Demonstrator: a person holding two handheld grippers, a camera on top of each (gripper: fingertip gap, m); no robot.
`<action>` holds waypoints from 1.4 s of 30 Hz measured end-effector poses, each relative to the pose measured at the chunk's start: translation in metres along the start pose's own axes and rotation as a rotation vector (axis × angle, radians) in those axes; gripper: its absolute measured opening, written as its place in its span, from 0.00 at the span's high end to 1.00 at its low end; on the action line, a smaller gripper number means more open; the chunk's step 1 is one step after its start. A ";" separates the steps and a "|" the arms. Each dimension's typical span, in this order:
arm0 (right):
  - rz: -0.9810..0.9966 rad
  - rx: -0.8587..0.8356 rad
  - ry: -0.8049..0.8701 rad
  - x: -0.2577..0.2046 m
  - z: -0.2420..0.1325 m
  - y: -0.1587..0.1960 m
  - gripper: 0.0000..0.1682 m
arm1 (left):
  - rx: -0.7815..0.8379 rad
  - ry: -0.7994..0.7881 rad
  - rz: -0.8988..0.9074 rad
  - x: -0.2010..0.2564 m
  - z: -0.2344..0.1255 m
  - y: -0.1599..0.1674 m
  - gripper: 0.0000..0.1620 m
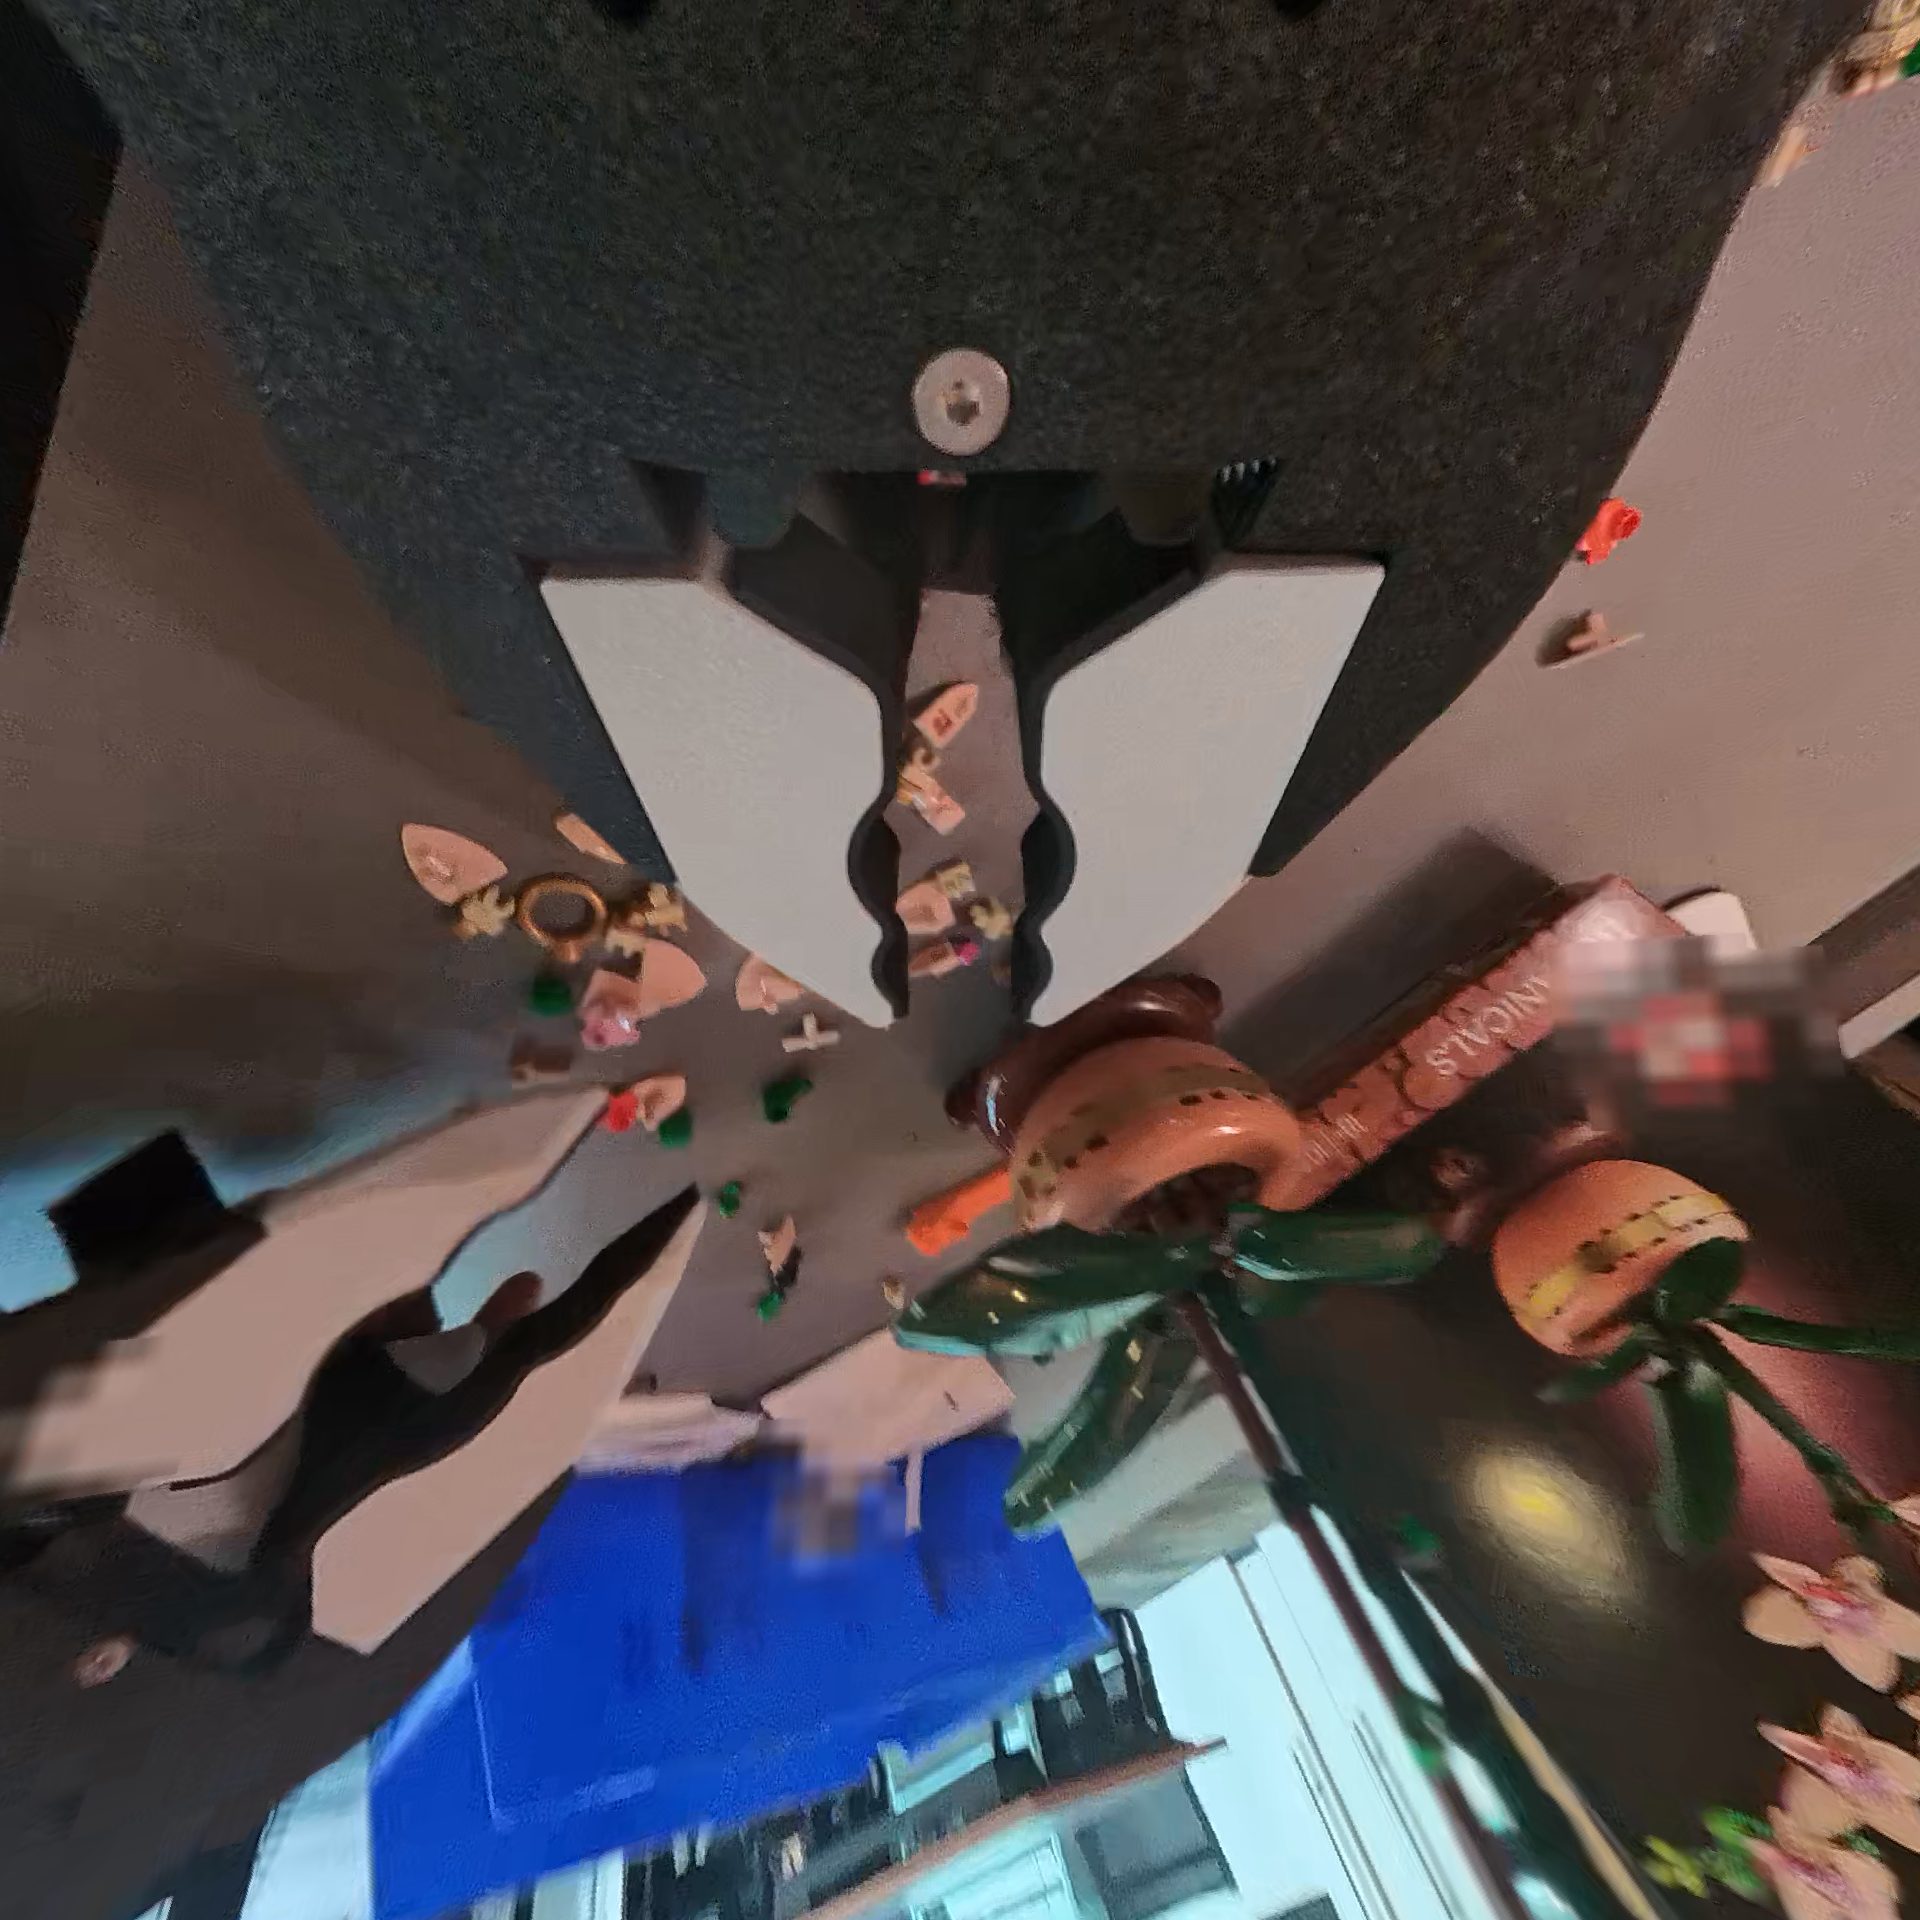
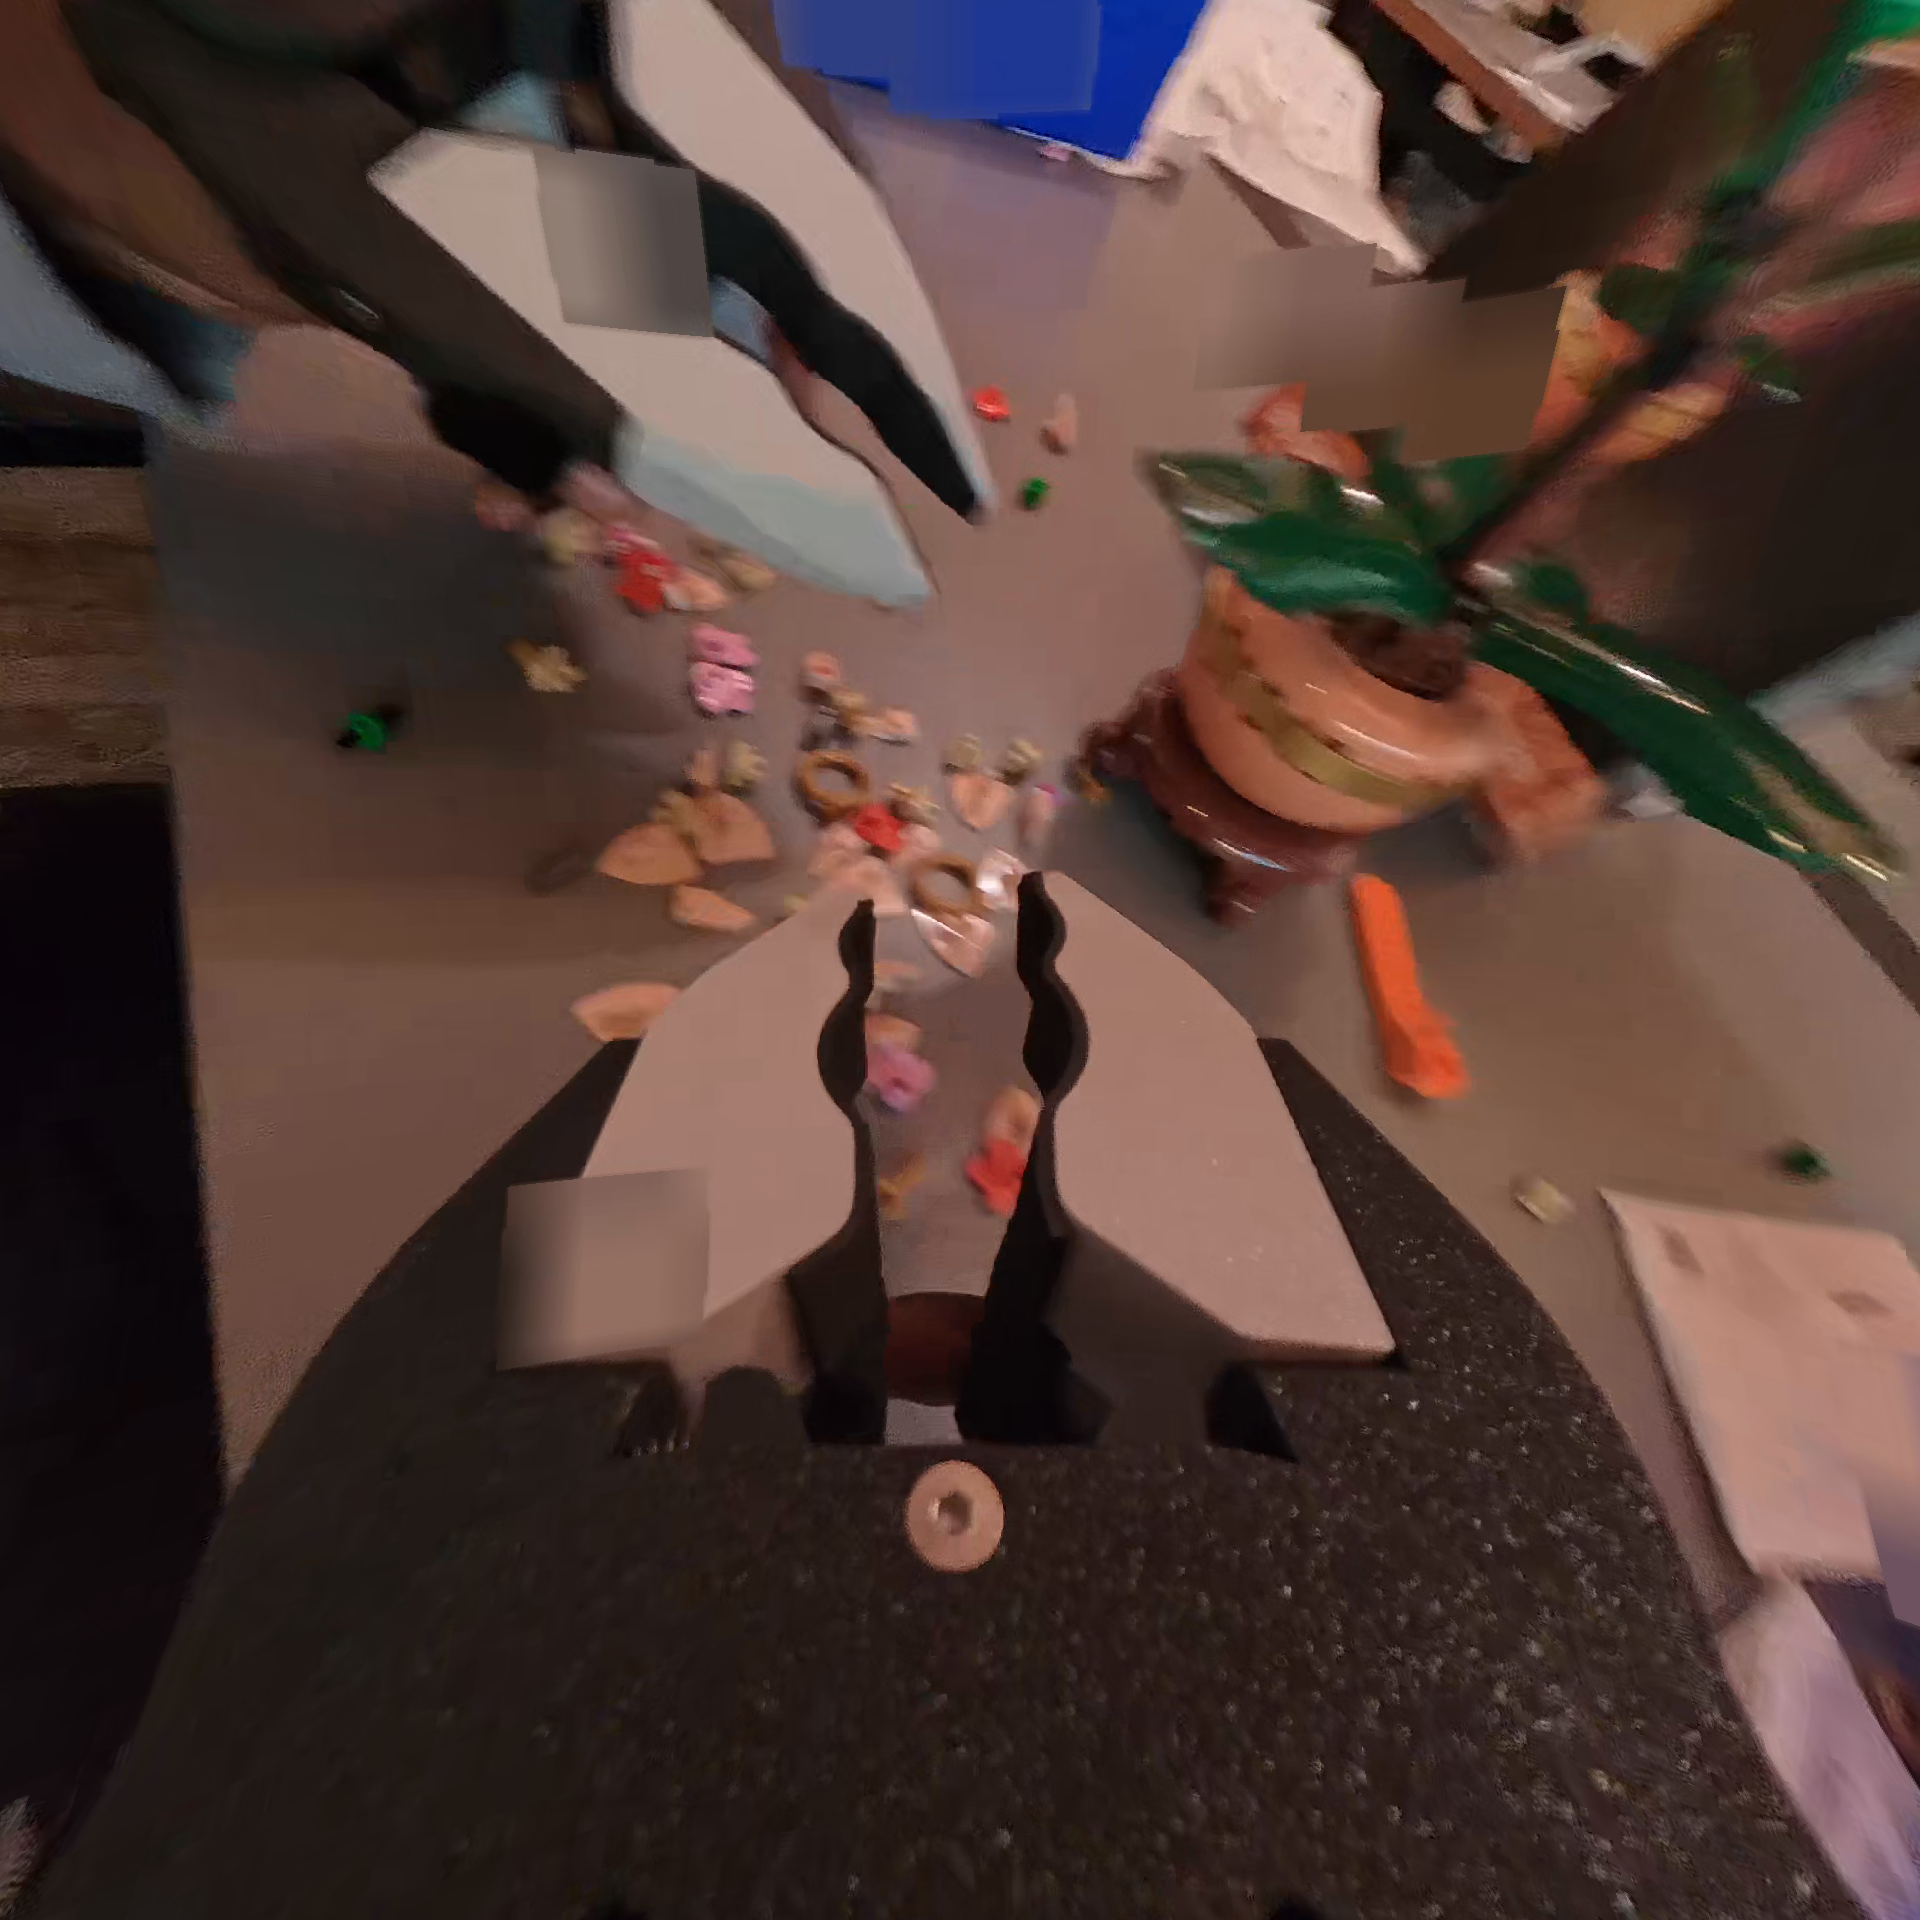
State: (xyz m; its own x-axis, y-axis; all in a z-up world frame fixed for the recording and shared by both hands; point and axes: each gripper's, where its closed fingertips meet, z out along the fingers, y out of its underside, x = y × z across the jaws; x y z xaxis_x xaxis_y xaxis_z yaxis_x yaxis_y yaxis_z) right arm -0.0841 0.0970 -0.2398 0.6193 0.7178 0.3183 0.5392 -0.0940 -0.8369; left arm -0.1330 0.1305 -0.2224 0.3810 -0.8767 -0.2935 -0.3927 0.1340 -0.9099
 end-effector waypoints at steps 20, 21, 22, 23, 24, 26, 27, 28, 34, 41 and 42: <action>0.804 -0.544 0.608 0.196 -0.048 0.129 0.68 | 0.417 -0.222 -0.101 -0.077 -0.056 -0.058 0.56; 0.852 -0.541 0.644 0.199 -0.047 0.137 0.67 | 0.418 -0.217 -0.104 -0.076 -0.057 -0.058 0.57; 0.891 -0.529 0.675 0.203 -0.046 0.144 0.66 | 0.423 -0.204 -0.107 -0.074 -0.058 -0.057 0.58; 0.931 -0.533 0.699 0.205 -0.047 0.152 0.65 | 0.429 -0.187 -0.113 -0.071 -0.058 -0.057 0.59; 0.963 -0.538 0.709 0.208 -0.049 0.158 0.63 | 0.432 -0.174 -0.122 -0.070 -0.059 -0.057 0.59; 1.033 -0.473 0.683 0.212 -0.041 0.157 0.69 | 0.434 -0.162 -0.136 -0.069 -0.060 -0.055 0.60; 1.041 -0.465 0.664 0.213 -0.041 0.157 0.75 | 0.436 -0.160 -0.141 -0.070 -0.061 -0.054 0.61; 1.034 -0.461 0.646 0.215 -0.040 0.158 0.84 | 0.440 -0.161 -0.148 -0.071 -0.062 -0.054 0.61; 0.858 -0.331 0.596 0.229 -0.034 0.122 1.00 | 0.449 -0.172 -0.193 -0.079 -0.064 -0.052 0.62; 0.556 -0.415 0.571 0.237 -0.046 0.065 1.00 | 0.428 -0.172 -0.148 -0.073 -0.061 -0.053 0.62; 0.506 -0.438 0.581 0.238 -0.050 0.059 1.00 | 0.421 -0.172 -0.137 -0.072 -0.060 -0.053 0.63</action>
State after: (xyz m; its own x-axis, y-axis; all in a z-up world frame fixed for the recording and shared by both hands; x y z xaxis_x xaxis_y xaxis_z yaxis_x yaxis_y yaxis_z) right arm 0.1239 0.2275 -0.1913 0.9706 0.0662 0.2313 0.2183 -0.6467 -0.7309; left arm -0.1900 0.1584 -0.1356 0.5526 -0.8150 -0.1743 0.0308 0.2290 -0.9729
